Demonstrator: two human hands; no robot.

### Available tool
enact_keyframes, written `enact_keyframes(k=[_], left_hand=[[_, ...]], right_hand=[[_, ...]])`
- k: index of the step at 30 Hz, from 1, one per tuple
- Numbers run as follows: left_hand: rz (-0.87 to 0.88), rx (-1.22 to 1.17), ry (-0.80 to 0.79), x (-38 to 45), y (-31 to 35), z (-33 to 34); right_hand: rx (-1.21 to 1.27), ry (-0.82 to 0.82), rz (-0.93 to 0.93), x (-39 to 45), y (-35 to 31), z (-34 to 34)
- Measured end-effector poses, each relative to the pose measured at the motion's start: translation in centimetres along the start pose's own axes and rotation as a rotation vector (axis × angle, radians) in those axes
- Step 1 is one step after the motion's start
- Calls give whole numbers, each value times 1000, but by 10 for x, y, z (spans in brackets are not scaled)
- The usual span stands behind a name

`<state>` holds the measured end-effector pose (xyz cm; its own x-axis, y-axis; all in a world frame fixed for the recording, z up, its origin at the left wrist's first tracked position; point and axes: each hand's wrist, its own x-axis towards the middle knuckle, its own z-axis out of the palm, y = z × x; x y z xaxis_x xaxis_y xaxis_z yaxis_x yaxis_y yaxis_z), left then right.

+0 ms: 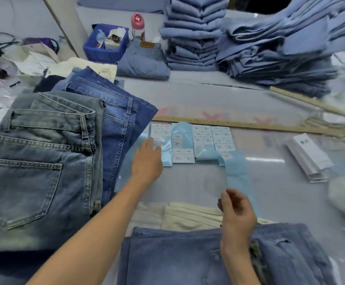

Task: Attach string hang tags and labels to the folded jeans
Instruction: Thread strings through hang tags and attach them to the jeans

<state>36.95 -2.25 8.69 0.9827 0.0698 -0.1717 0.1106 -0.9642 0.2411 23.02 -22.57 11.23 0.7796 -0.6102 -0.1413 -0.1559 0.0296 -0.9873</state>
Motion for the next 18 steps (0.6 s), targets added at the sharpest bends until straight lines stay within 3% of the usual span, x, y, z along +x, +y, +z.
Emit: enact_keyframes(k=[2,4,7,9,14,16,18], left_hand=[[18,-376,82,-38,35,-18],[-69,-942,-190,-79,67,-35],[-71,-1369,-457,-129,95,-55],[-100,-1470,-497,-147,106,-60],[-152,-1373,-353,-164,113,-53],[-164,-1347,-268,-167,113,-49],[-138,-1298,-185,-168,115,-45]], right_hand=[[-113,65,-284,-5,-16,-10],[-231,88,-647,-5,-29,-22],[-442,31,-998,-4,-36,-34],[-513,-23,-1074,-5,-34,-44],[-597,-174,-1163,-1,-32,-69],[-560,-273,-1067,-3,-36,-77],[-434,-299,-825,-7,-44,-86]])
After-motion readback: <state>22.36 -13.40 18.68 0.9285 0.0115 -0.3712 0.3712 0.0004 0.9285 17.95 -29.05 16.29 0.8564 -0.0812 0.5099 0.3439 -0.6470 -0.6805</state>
